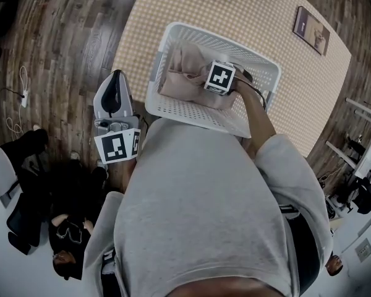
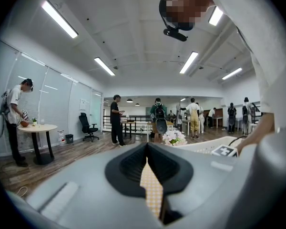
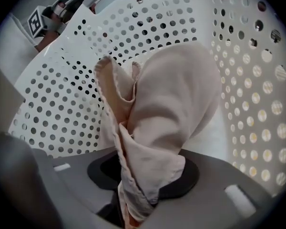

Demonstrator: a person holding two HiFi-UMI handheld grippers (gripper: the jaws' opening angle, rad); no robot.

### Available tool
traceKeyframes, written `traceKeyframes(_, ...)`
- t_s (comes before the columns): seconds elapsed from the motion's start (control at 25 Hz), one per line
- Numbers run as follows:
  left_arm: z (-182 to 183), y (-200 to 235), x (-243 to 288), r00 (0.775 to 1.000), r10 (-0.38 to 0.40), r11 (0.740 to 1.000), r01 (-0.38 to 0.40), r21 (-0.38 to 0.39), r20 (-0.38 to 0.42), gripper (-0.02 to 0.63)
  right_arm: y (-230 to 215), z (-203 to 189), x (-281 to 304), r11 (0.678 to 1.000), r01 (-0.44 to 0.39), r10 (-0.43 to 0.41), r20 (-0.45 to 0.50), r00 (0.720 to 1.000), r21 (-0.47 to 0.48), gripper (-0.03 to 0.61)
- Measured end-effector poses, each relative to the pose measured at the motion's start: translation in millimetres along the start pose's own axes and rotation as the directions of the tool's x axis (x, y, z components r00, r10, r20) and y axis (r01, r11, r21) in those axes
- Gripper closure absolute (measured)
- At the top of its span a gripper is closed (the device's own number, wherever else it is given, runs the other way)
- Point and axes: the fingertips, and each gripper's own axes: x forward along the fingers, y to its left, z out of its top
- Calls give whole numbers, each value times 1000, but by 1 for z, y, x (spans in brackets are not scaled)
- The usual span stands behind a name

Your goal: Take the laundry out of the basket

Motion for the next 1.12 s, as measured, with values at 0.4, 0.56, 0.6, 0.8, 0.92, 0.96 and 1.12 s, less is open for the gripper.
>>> traceKeyframes(0.4,7,-8,1,1000,-11,1000,11,-3,21,603,22,19,-18,995,-94,84,212,974,35,436)
traceKeyframes(0.56,12,-16,-1,999,-21,1000,21,2,35,603,23,42,-39,985,-139,86,405,910,103,437)
traceKeyframes(0.6,12,-18,-2,999,-24,1000,24,2,36,603,21,45,-43,984,-135,75,429,900,112,437)
traceKeyframes(0.8,16,-20,-10,999,-20,1000,20,6,46,603,20,49,-58,986,-106,29,491,871,130,439)
traceKeyframes(0.92,19,-24,-14,998,-17,1000,16,13,54,603,18,48,-68,987,-58,-31,525,851,151,439)
traceKeyframes(0.96,19,-25,-16,998,-18,1000,17,14,56,603,16,49,-74,987,-28,-64,541,839,161,439)
traceKeyframes(1.12,23,-29,-23,997,-26,1000,25,14,71,603,8,58,-114,959,92,-248,642,726,267,437)
